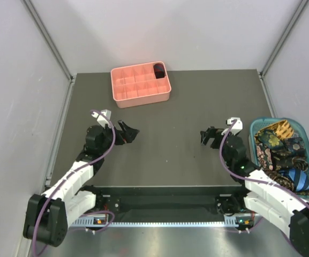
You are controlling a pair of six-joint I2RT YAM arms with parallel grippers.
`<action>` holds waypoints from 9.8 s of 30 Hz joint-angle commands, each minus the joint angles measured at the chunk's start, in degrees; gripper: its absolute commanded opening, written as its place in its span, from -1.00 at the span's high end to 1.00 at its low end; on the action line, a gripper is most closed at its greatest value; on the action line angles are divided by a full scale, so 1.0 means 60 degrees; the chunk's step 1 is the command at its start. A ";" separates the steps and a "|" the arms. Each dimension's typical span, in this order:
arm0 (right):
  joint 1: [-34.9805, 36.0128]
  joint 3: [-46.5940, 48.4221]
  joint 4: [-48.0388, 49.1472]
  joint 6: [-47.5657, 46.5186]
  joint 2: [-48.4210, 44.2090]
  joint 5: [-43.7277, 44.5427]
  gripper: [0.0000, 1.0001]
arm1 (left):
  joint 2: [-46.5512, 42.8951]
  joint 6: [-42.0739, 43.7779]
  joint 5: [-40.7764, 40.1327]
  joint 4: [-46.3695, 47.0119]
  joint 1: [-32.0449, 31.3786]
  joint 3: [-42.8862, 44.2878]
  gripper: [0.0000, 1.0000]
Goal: Roll the ties
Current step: Grab a tie with the right arm, then move the tie to the center of the board, then flatten the tie
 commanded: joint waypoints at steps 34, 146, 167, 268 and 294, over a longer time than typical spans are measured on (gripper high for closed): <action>-0.7034 0.5618 -0.8389 0.2155 0.0974 0.1565 -0.99 | -0.0034 0.0738 0.0937 0.1514 -0.2867 0.0230 -0.93; -0.1996 0.8447 -0.5959 0.3799 0.8530 0.0790 1.00 | -0.0664 0.1382 -0.1319 -0.0185 -0.3526 0.0581 -0.91; 0.0817 0.9614 -0.2907 -0.1449 0.2402 -0.7633 1.00 | -0.1117 0.1031 -0.1641 -0.1107 -0.3570 0.2382 -0.94; -0.3402 0.7009 0.2159 0.1730 0.3527 -0.9993 1.00 | -0.0896 -0.4141 -0.5664 -0.6273 -0.6485 0.1106 1.00; -0.4222 0.6365 0.4476 0.2596 0.7528 -0.6126 -0.68 | -0.2598 -0.3628 -0.9308 -0.7863 -0.6485 0.1725 1.00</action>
